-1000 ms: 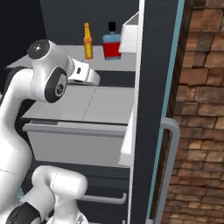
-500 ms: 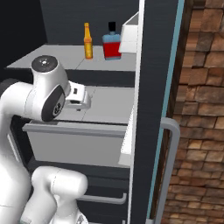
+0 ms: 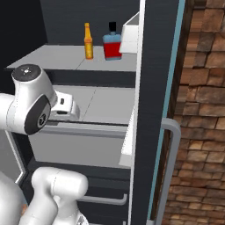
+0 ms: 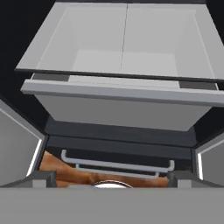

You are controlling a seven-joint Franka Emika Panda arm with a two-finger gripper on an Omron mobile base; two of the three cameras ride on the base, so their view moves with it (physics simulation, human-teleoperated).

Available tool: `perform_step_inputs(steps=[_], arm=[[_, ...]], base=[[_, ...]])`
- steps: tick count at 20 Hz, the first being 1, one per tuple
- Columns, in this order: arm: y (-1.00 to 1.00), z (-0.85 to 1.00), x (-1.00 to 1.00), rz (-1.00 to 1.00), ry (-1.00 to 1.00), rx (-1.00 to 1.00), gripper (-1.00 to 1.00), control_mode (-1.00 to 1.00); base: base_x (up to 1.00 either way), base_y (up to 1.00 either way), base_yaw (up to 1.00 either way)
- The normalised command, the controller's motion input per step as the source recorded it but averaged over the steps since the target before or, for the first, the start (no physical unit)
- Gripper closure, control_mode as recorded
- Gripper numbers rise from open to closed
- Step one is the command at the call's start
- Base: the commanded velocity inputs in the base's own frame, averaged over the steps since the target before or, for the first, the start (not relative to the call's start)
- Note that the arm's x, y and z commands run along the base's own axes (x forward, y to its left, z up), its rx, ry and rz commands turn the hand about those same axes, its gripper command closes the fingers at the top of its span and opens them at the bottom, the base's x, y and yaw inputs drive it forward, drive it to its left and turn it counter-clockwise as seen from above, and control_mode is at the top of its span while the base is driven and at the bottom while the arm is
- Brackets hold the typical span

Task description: Place the beer and liquor on the top shelf of the fridge to keep them out of children's reach, and place the orange on lower shelves for easy access.

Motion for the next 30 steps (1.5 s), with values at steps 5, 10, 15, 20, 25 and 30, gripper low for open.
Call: perform_step_inputs(steps=[5,10,15,20,25,30], arm=[[0.0,0.0,-0.3,0.0,0.0,0.0,-1.0,1.0],[0.0,0.0,0.0,0.0,0.0,0.0,-1.0,1.0],[0.0,0.0,0.0,0.0,0.0,0.0,-1.0,1.0],[0.0,0.0,0.0,0.0,0.0,0.0,-1.0,1.0],[0.0,0.0,0.0,0.0,0.0,0.0,-1.0,1.0],[0.0,0.0,0.0,0.0,0.0,0.0,-1.0,1.0]], base=[[-0.25,0.0,0.0],[-0.79,-0.03,0.07],[-0.71,0.0,0.47],[-0.33,0.06,0.7],[-0.23,0.2,0.73],[-0.23,0.52,0.69]])
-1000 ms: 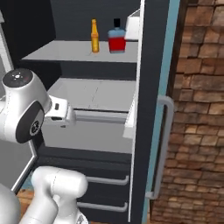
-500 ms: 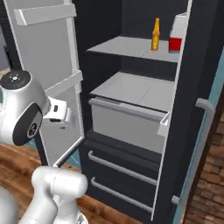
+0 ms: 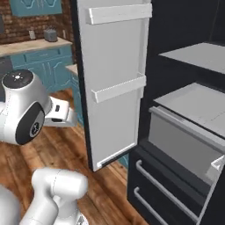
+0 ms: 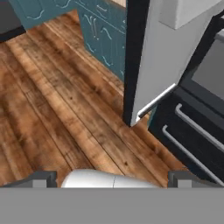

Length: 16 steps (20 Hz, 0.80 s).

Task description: Place the beer and liquor on the top shelf of the fridge to keep them out of children's reach, and place the orange on lower shelves for easy access.

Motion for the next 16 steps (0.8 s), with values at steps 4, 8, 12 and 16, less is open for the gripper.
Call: perform_step_inputs(steps=[4,8,12,16], arm=[[0.0,0.0,0.0,0.0,0.0,0.0,-1.0,1.0],[0.0,0.0,0.0,0.0,0.0,0.0,-1.0,1.0],[0.0,0.0,0.0,0.0,0.0,0.0,-1.0,1.0],[0.0,0.0,0.0,0.0,0.0,0.0,-1.0,1.0]], base=[[-0.07,0.86,0.56],[0.16,0.91,0.28],[0.43,0.42,-0.01],[0.63,0.17,-0.33]])
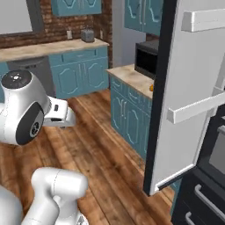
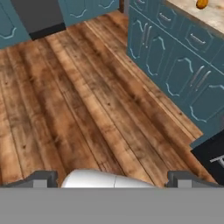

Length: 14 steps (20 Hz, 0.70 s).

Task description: Place the beer and liquor on the top shelf of the fridge to keep them out of children's reach, and place the orange on lower shelves for easy access.

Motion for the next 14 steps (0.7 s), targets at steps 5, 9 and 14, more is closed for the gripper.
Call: perform_step_inputs(steps=[5,9,14], arm=[[0.0,0.0,0.0,0.0,0.0,0.0,-1.0,1.0],[0.0,0.0,0.0,0.0,0.0,0.0,-1.0,1.0],[0.0,0.0,0.0,0.0,0.0,0.0,-1.0,1.0]], base=[[0.81,0.23,-0.56],[0.89,0.5,-0.55],[0.93,0.52,-0.53]])
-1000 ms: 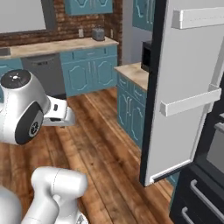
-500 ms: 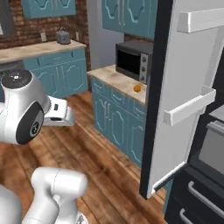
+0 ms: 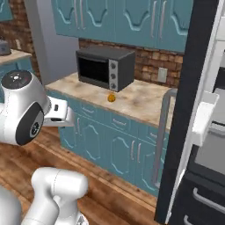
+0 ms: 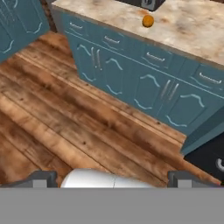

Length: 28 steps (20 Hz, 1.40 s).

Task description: Place the beer and liquor on the top shelf of the fridge to keep them out of children's reach, and place the orange on lower shelves for easy access.

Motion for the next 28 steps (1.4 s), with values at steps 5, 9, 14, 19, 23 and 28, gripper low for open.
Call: perform_step_inputs(steps=[5,9,14,19,23,28], arm=[[0.0,0.0,0.0,0.0,0.0,0.0,-1.0,1.0],[0.0,0.0,0.0,0.0,0.0,0.0,-1.0,1.0],[0.0,0.0,0.0,0.0,0.0,0.0,-1.0,1.0],[0.0,0.0,0.0,0.0,0.0,0.0,-1.0,1.0],[0.0,0.0,0.0,0.0,0.0,0.0,-1.0,1.0],[0.35,-0.63,0.24,-0.12,0.04,0.0,-1.0,-1.0]], base=[[0.95,0.49,-0.5],[0.94,0.42,-0.47],[0.84,0.47,-0.43],[0.64,0.48,-0.35],[0.31,0.51,-0.18],[0.0,0.0,0.0]])
